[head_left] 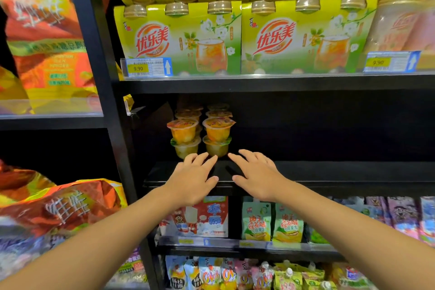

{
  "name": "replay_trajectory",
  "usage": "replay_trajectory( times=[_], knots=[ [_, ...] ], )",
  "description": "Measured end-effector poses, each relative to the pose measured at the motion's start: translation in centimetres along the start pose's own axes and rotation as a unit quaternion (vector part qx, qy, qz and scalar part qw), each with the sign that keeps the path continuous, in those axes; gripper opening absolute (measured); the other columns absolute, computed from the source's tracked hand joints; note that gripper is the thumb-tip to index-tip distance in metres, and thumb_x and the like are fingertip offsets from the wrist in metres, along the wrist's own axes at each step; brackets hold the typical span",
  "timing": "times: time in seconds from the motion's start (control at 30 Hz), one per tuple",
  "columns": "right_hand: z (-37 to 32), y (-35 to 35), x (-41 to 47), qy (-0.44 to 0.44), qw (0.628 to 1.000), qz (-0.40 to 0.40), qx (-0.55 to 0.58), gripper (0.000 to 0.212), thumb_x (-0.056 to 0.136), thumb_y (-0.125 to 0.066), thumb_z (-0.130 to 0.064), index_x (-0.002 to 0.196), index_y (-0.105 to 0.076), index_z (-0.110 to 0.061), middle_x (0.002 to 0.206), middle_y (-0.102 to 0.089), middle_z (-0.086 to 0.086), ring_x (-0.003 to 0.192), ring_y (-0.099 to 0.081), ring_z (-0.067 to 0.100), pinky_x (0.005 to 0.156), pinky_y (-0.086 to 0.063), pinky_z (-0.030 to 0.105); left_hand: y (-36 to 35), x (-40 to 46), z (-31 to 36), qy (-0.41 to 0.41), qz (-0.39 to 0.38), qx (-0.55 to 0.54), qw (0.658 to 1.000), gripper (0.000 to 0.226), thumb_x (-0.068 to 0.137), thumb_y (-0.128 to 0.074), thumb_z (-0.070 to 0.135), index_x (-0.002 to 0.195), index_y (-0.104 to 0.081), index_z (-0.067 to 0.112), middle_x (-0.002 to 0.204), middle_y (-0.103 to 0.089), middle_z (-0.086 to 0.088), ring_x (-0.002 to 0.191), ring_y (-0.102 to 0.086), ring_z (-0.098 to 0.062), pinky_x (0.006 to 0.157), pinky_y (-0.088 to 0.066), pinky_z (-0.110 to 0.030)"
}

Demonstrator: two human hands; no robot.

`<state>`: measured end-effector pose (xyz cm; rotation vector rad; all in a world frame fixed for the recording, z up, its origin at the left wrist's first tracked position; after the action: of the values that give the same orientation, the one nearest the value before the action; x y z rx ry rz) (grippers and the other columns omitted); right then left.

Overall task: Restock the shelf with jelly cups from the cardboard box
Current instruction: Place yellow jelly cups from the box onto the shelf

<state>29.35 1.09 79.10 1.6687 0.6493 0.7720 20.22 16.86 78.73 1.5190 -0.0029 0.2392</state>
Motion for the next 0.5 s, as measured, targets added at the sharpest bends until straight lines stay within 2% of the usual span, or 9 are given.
replay_trajectory(
  times=[0.13, 0.27, 0.33, 0.4, 0.5],
  knots=[
    [-0.4, 0.0, -3.6, 0.041, 0.999, 0.010, 0.021, 0.065, 0.101, -0.045, -0.049, 0.158, -0.018, -0.034, 0.166, -0.014, -0.001, 0.151, -0.011, 0.023, 0.121, -0.015, 0.045, -0.4, -3.6, 1.1, -0.017, 0.018, 0.001, 1.000, 0.063, 0.103, -0.033, 0.052, 0.159, -0.010, 0.035, 0.166, -0.007, 0.006, 0.152, 0.001, -0.021, 0.120, -0.010, -0.047],
    [-1.2, -1.4, -7.7, 0.056, 0.996, 0.037, 0.053, 0.062, 0.101, -0.048, -0.046, 0.156, -0.025, -0.031, 0.164, -0.019, -0.002, 0.150, -0.012, 0.018, 0.122, -0.016, 0.040, -2.5, -7.3, 2.7, -0.048, 0.031, -0.047, 0.997, 0.060, 0.102, -0.034, 0.052, 0.158, -0.015, 0.038, 0.165, -0.010, 0.012, 0.151, 0.001, -0.015, 0.120, -0.010, -0.044],
    [-1.1, -2.8, -10.1, 0.061, 0.994, 0.070, 0.059, 0.058, 0.100, -0.048, -0.045, 0.153, -0.034, -0.028, 0.159, -0.029, -0.003, 0.147, -0.021, 0.018, 0.121, -0.022, 0.039, -4.1, -9.0, 3.7, -0.095, 0.047, -0.068, 0.992, 0.058, 0.100, -0.032, 0.052, 0.155, -0.027, 0.034, 0.161, -0.021, 0.012, 0.149, -0.009, -0.015, 0.118, -0.017, -0.044],
    [-0.4, -4.9, -12.5, 0.060, 0.992, 0.097, 0.053, 0.053, 0.096, -0.045, -0.046, 0.144, -0.047, -0.025, 0.147, -0.044, -0.003, 0.137, -0.036, 0.020, 0.113, -0.035, 0.042, -7.1, -10.4, 4.4, -0.155, 0.039, -0.074, 0.984, 0.056, 0.098, -0.033, 0.049, 0.150, -0.039, 0.029, 0.155, -0.034, 0.010, 0.144, -0.022, -0.017, 0.116, -0.025, -0.042],
    [1.6, -10.3, -16.1, 0.012, 0.995, 0.064, 0.076, 0.053, 0.092, -0.043, -0.046, 0.135, -0.055, -0.017, 0.136, -0.054, 0.001, 0.128, -0.047, 0.024, 0.107, -0.041, 0.044, -13.9, -12.1, 5.0, -0.186, -0.015, -0.127, 0.974, 0.054, 0.097, -0.035, 0.046, 0.144, -0.048, 0.023, 0.149, -0.043, 0.005, 0.139, -0.033, -0.019, 0.114, -0.031, -0.042]
  ],
)
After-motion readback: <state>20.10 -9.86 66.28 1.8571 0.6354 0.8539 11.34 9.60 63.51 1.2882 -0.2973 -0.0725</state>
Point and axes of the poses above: each hand's wrist, its own x-axis towards the middle knuckle, its own y-axis out of the back of the hand, z = x × y, the point moved 4 cm from there along x, towards the middle knuckle
